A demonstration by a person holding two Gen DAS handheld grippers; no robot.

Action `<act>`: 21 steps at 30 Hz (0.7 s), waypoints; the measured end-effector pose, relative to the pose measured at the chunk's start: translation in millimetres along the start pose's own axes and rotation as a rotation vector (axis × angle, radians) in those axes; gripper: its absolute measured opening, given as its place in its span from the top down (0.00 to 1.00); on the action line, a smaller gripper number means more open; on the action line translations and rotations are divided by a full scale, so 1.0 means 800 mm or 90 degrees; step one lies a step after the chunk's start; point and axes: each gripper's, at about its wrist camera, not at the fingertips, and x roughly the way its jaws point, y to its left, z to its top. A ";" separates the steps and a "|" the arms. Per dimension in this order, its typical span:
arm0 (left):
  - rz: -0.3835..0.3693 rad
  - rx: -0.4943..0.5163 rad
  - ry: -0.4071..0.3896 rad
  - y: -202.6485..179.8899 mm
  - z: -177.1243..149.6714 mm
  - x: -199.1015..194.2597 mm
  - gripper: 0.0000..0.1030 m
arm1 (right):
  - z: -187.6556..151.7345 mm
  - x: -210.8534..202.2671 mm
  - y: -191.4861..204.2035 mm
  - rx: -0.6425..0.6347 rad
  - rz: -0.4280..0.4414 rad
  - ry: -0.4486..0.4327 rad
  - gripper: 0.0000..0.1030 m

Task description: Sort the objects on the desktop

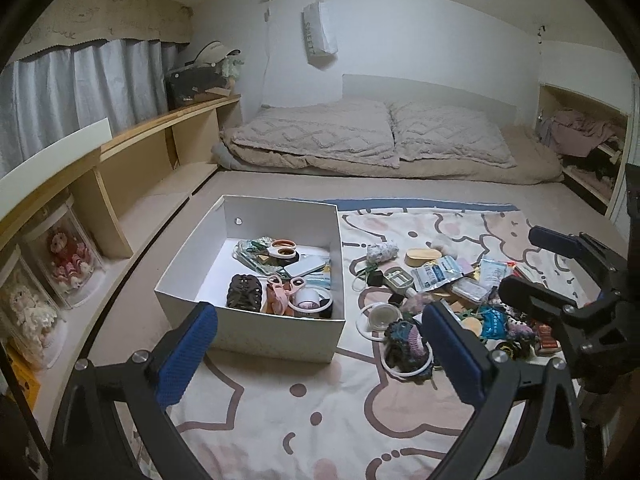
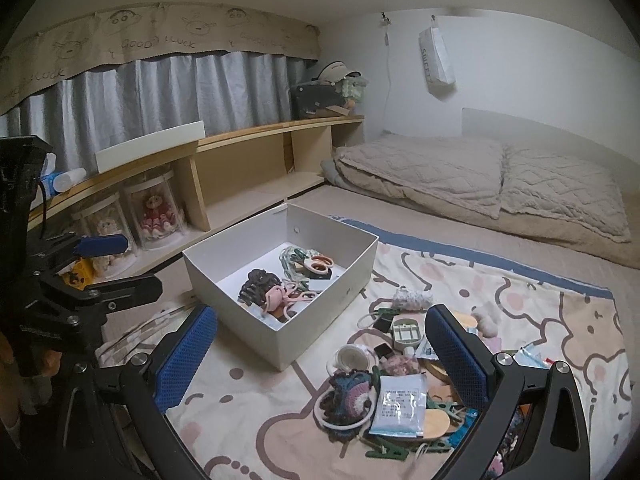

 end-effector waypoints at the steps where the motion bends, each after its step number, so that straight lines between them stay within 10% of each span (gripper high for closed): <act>1: -0.005 0.004 -0.001 -0.001 -0.002 -0.002 0.00 | -0.001 -0.001 0.000 -0.001 -0.001 0.000 0.00; 21: -0.009 -0.001 -0.008 -0.001 -0.026 -0.017 0.00 | -0.012 -0.009 0.005 -0.008 0.006 0.005 0.00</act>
